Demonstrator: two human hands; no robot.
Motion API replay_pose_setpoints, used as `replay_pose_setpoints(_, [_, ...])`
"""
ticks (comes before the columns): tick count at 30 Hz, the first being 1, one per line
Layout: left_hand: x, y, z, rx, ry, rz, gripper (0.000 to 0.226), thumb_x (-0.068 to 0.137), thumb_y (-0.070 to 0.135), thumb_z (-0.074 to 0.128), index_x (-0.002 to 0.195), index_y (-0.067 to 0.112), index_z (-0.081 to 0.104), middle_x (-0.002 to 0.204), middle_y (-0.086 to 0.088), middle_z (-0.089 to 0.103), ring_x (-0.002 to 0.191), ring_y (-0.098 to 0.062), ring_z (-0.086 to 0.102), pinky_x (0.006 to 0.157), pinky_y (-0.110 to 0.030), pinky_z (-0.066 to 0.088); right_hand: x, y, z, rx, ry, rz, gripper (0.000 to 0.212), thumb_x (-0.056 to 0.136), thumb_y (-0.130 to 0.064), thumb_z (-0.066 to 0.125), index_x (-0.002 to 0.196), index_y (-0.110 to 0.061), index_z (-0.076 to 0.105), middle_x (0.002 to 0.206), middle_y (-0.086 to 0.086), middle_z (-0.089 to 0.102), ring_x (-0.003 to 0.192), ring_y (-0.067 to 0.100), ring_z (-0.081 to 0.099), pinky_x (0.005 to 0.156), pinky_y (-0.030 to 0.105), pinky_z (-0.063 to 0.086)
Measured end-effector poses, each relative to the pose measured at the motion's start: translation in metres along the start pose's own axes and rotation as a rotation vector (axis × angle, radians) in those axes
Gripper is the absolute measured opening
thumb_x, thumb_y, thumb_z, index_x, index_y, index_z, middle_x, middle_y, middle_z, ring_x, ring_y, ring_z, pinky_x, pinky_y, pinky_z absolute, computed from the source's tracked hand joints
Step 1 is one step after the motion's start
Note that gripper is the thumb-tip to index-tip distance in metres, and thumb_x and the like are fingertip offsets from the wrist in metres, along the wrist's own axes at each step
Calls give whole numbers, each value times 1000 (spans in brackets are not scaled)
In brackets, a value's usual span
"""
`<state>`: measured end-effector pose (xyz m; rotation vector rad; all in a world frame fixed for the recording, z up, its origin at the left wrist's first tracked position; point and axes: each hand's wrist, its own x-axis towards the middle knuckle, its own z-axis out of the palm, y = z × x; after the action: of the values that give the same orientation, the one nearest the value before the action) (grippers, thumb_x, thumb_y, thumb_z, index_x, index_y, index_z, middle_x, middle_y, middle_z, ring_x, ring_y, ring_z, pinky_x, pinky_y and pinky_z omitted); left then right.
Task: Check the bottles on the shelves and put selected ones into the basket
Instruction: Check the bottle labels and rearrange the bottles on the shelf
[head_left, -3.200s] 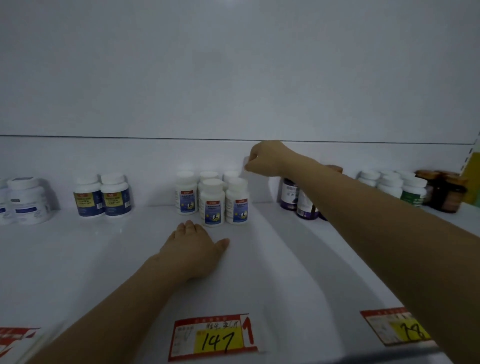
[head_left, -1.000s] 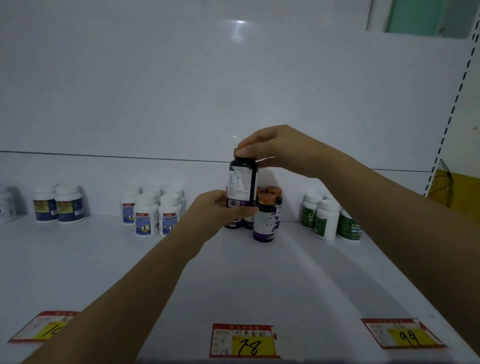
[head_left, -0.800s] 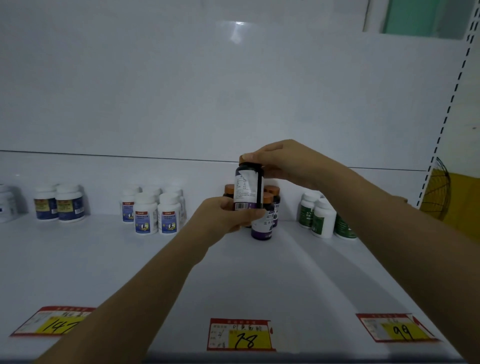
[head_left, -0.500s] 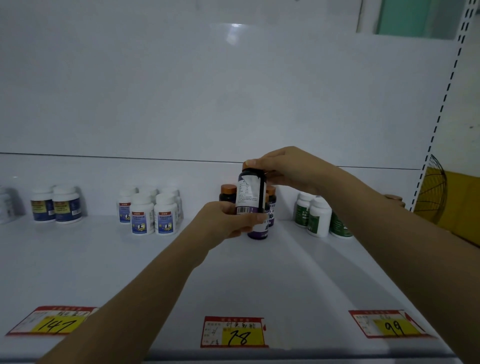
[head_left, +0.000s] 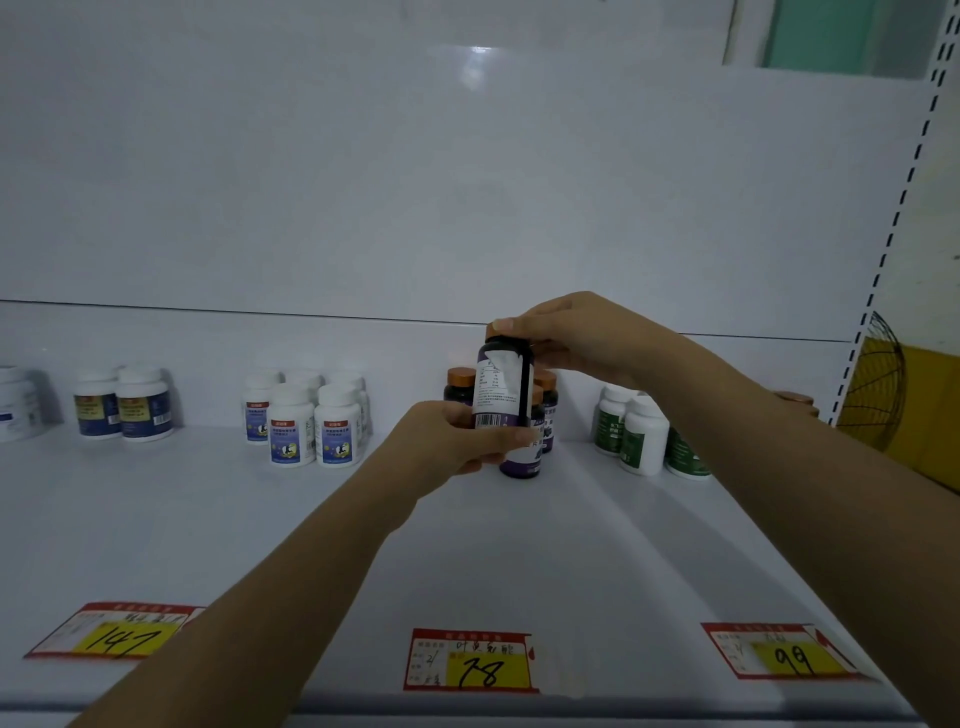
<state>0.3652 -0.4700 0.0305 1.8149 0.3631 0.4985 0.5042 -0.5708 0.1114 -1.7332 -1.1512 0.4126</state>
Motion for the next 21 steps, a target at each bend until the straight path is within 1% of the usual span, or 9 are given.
replay_pose_setpoints(3, [1,0,-1,15,17,-3,47,71,27,80,112,12,65,98,-5,72,89,-18,69,83,-27,56,1,-1,0,19,-7,-11,26,85,-28,69,103,-9,73,100,5,74,100,22,68,90,27,54])
replay_pose_setpoints(7, [0,1,0,31,63,7,47,69,26,81,110,13,65,103,-5,70,93,-20,68,81,-26,55,-1,-3,1,23,-5,-23,27,86,-29,68,106,-11,72,102,2,74,98,18,69,87,25,56])
replay_pose_setpoints(9, [0,1,3,68,151,38,47,68,28,82,109,14,62,105,-3,68,94,-18,65,75,-22,51,-1,-4,5,-31,18,-9,33,85,-39,68,106,-15,70,104,0,72,97,18,69,84,28,57])
replay_pose_setpoints(11, [1,0,8,215,287,65,49,68,34,81,104,16,54,98,1,63,87,-13,60,67,-16,44,-1,-7,8,-111,52,1,39,81,-49,68,105,-18,67,102,-2,70,92,16,68,78,28,58])
replay_pose_setpoints(13, [0,0,12,307,352,89,52,68,39,80,101,19,46,94,4,56,76,-8,54,58,-11,38,0,-11,9,-138,102,-12,38,81,-45,69,104,-14,66,99,2,70,84,14,69,72,25,58])
replay_pose_setpoints(14, [0,1,13,306,346,97,54,68,39,80,102,18,44,94,4,54,73,-7,53,57,-10,37,0,-13,8,-138,123,-22,36,82,-40,71,104,-12,66,98,4,70,83,15,69,72,26,59])
replay_pose_setpoints(16, [0,3,13,266,280,108,53,71,35,79,105,18,43,97,5,55,80,-7,54,62,-12,42,0,-15,5,-133,133,-40,35,83,-34,71,104,-8,66,98,7,70,86,19,70,77,30,60])
replay_pose_setpoints(18, [-2,7,10,231,181,125,43,76,29,75,103,22,42,92,10,53,83,-6,54,60,-10,45,-1,-15,2,-128,128,-56,34,83,-33,71,103,-7,67,96,7,71,87,20,70,80,32,59])
replay_pose_setpoints(21, [-4,7,6,247,108,151,37,79,24,73,107,21,50,91,13,58,77,-2,55,60,-3,45,-1,-16,3,-163,113,-76,35,82,-36,72,103,-8,68,94,4,72,85,16,70,78,28,59])
